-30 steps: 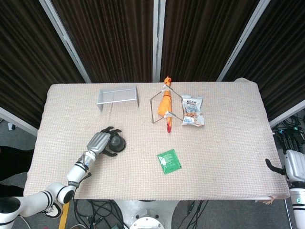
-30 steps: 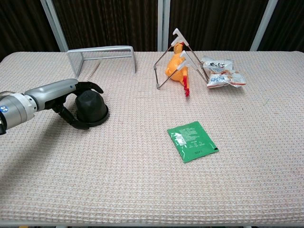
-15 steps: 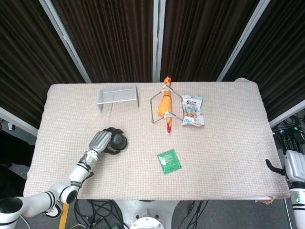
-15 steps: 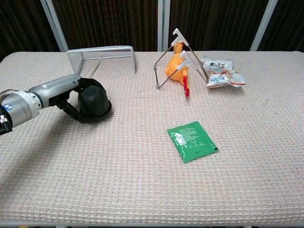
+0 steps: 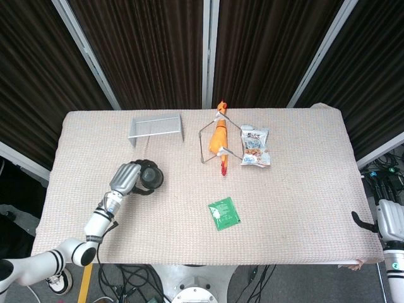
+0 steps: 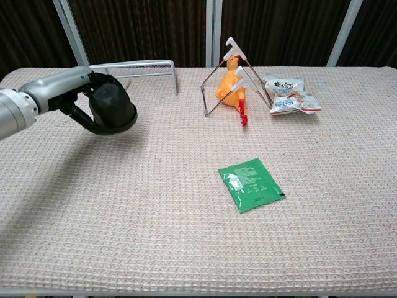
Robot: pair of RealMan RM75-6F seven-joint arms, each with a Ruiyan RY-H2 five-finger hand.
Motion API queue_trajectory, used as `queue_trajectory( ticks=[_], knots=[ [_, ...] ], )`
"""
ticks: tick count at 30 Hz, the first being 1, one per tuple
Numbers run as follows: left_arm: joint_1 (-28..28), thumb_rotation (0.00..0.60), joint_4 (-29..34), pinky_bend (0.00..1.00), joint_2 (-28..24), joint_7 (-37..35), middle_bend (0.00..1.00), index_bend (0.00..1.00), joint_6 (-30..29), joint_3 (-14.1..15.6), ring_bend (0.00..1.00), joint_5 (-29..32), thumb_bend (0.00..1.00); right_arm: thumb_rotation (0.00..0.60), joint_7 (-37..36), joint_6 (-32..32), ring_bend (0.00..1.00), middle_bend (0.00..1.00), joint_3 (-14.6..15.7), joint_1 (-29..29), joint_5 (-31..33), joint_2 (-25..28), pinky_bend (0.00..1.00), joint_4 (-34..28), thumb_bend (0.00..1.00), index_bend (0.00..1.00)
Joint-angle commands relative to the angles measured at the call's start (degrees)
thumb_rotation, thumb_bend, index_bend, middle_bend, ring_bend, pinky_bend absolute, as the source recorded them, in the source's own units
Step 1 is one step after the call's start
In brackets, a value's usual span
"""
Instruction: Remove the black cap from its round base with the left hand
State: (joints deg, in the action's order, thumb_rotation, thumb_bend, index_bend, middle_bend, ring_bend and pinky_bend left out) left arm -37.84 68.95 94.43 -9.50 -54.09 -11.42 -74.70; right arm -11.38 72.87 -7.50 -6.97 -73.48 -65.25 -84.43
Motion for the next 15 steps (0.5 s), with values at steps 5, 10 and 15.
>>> queue_trajectory(
  ticks=[5,10,15],
  knots=[
    [-3.2,0.600,11.8,0.35,-8.5,6.8,0.50,0.45,-4.5,-7.3,0.30,0.0,0.31,0.600,-0.4,0.9,0.00,0.01,-0.2,0.2,-0.4,-0.2,0.00,0.2,0.20,0.00],
    [-2.9,0.600,16.0,0.37,-10.5,10.6,0.51,0.46,-2.7,-6.8,0.31,4.8,0.32,0.600,-1.0,0.6,0.00,0.01,0.1,0.4,-0.5,-0.5,0.00,0.7,0.20,0.00],
    [-1.1,0.600,9.8,0.38,-7.6,7.6,0.51,0.46,11.7,2.3,0.32,13.9,0.31,0.600,-0.8,0.7,0.00,0.01,0.7,0.6,-1.2,-0.5,0.00,0.9,0.20,0.00]
  ],
)
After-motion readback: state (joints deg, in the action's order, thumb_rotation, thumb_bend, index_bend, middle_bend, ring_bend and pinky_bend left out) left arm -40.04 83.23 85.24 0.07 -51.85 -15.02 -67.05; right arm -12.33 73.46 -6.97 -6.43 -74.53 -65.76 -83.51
